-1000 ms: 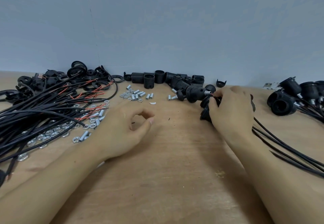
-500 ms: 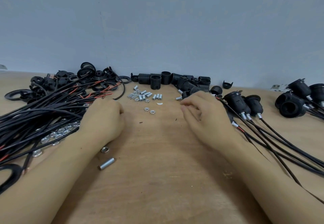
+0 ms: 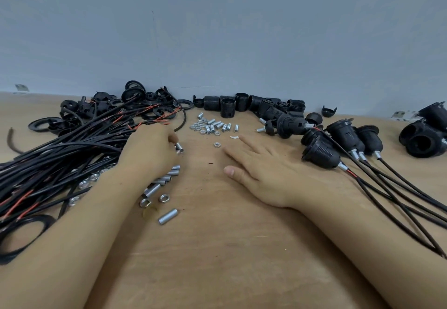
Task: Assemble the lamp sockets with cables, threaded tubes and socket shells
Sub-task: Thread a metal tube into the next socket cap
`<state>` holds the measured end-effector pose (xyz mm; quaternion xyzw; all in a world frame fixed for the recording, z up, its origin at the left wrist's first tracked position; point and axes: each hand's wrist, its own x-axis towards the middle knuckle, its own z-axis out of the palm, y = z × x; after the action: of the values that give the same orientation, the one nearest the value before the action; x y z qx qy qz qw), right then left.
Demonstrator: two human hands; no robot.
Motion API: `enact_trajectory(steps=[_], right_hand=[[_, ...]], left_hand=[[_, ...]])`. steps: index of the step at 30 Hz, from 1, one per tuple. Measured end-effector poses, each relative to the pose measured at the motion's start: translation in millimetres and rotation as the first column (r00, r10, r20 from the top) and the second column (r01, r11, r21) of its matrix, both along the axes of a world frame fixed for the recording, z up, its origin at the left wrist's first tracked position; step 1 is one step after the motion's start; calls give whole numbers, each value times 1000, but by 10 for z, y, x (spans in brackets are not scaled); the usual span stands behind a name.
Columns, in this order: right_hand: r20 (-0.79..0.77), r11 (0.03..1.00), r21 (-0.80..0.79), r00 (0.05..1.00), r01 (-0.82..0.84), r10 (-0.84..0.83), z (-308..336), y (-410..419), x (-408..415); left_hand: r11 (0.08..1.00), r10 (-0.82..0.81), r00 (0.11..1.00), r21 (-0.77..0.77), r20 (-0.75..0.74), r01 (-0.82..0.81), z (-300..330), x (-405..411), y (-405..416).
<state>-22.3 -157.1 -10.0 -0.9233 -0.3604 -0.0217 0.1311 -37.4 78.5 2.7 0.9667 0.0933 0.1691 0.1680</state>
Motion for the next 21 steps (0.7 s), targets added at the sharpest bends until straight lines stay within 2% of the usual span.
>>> enact_trajectory(steps=[6, 10, 12, 16, 21], right_hand=[[151, 979, 193, 984, 61, -91, 26, -120, 16], [179, 985, 135, 975, 108, -131, 6, -166, 16], [174, 992, 82, 979, 97, -110, 20, -163, 26], [173, 984, 144, 977, 101, -125, 80, -161, 16], [83, 976, 196, 990, 94, -112, 133, -136, -18]], left_hand=[[988, -114, 993, -101, 6, 114, 43, 4, -8], [975, -206, 979, -83, -1, 205, 49, -19, -64], [968, -245, 969, -70, -29, 242, 54, -23, -54], [957, -278, 959, -109, -60, 270, 86, -41, 19], [967, -254, 962, -53, -98, 249, 101, -60, 0]])
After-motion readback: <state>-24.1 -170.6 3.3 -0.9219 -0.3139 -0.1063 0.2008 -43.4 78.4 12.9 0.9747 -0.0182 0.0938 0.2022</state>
